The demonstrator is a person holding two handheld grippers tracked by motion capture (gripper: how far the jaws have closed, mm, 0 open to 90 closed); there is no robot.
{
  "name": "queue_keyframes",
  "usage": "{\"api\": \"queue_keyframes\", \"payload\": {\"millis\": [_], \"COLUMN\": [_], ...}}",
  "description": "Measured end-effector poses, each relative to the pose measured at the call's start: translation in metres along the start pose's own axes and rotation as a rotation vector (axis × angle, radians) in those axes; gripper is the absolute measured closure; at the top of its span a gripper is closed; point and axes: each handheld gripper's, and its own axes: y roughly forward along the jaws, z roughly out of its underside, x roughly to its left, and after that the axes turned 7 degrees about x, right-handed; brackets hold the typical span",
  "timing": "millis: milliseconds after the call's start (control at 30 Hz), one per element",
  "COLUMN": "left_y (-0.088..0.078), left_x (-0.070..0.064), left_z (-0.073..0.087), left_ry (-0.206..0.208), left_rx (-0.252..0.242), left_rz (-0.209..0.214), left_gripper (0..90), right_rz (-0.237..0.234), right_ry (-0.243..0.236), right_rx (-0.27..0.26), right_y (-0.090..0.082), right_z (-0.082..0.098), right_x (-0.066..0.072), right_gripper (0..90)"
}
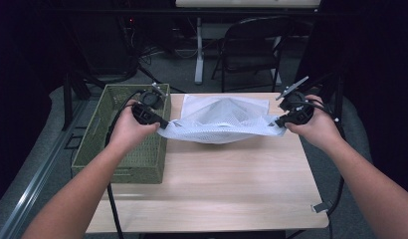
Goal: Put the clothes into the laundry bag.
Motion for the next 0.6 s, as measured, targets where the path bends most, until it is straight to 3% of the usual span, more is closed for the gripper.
{"api": "queue_keyframes", "payload": {"millis": [600], "left_y": [0.018], "left_x": [-0.017], "left_z": [0.035], "left_ry": [0.039], "left_rx": [0.015], "left_rz": [0.029], "left_gripper": [88.2], "right_rz": [-0.034], "right_ry": [-0.003], "right_rx": [-0.003], "right_y": [0.009], "right_z": [0.035], "right_x": [0.023], "right_gripper": [82.0]}}
